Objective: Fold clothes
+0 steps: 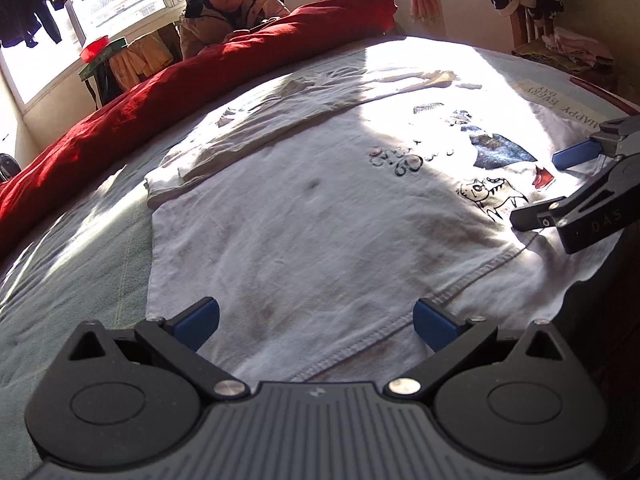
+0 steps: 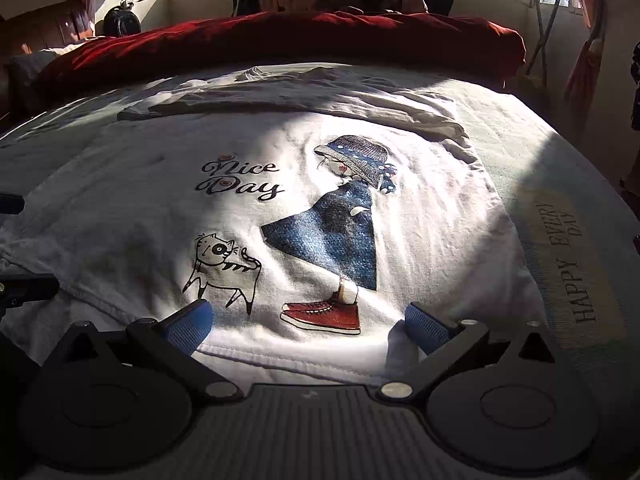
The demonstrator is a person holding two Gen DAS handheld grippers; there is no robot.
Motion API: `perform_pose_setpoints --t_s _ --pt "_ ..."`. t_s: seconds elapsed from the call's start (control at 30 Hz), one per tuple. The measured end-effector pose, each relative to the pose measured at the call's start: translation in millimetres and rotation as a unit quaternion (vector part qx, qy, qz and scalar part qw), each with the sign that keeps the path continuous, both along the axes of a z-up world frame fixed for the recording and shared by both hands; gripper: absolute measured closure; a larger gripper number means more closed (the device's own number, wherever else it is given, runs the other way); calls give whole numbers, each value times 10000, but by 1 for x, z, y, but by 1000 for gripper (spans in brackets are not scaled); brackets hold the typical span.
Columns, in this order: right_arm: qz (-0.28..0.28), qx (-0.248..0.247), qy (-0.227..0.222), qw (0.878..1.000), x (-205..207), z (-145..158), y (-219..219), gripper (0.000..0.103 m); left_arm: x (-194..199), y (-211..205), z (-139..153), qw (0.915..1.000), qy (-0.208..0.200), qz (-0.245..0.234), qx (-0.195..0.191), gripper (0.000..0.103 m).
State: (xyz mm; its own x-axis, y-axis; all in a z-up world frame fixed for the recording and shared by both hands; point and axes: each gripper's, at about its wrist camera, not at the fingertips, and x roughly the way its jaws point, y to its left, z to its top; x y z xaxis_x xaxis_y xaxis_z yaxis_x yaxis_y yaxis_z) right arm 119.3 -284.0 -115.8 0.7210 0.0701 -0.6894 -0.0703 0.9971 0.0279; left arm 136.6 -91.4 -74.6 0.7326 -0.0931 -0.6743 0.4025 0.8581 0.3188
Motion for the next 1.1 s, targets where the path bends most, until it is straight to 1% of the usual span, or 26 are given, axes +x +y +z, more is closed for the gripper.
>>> perform_pose_setpoints --t_s 0.07,0.2,0.3,0.33,0.4,0.47,0.5,0.53,0.57,0.6,0.7,0.8,0.9,1.0,1.03,1.1 --pt "-13 -8 -16 10000 0 0 0 0 0 0 0 9999 -44 27 90 1" --pt "-69 -62 115 9999 3 5 3 0 -1 5 2 9999 3 89 -66 1" --pt "-160 -72 197 9997 4 8 5 0 -2 13 4 9994 113 79 -326 1" --pt "-185 -66 211 9996 3 9 5 0 -3 17 5 9987 171 77 -464 1" --pt "-223 -3 238 9995 2 11 5 0 -2 27 7 9956 341 90 -870 1" --pt "-223 93 261 9994 0 14 5 0 2 40 10 9878 586 167 -1435 1" --pt "-222 142 272 9993 -1 15 6 0 3 46 11 9838 663 211 -1651 1" --pt "-222 190 283 9992 -2 17 6 0 3 51 12 9812 686 254 -1784 1" --pt "-195 202 281 9992 -3 19 7 0 2 55 13 9804 649 292 -1835 1" --pt "-164 208 278 9993 -4 20 9 0 -1 57 14 9835 511 310 -1709 1" --pt "-44 62 213 9997 -9 26 17 0 -12 56 14 9940 100 161 -1075 1" --pt "93 -126 113 9998 -13 32 24 0 -24 55 8 9985 -147 -112 -508 1" --pt "252 -293 -46 9992 -20 38 31 0 -39 52 1 9984 -425 -371 -12 1" --pt "378 -335 -130 9986 -25 42 33 0 -52 48 -6 9953 -629 -603 420 1" --pt "423 -323 -130 9985 -26 43 33 0 -54 46 -7 9944 -650 -672 494 1" --pt "568 -372 -122 9976 -27 44 33 0 -56 42 -6 9933 -646 -818 498 1"
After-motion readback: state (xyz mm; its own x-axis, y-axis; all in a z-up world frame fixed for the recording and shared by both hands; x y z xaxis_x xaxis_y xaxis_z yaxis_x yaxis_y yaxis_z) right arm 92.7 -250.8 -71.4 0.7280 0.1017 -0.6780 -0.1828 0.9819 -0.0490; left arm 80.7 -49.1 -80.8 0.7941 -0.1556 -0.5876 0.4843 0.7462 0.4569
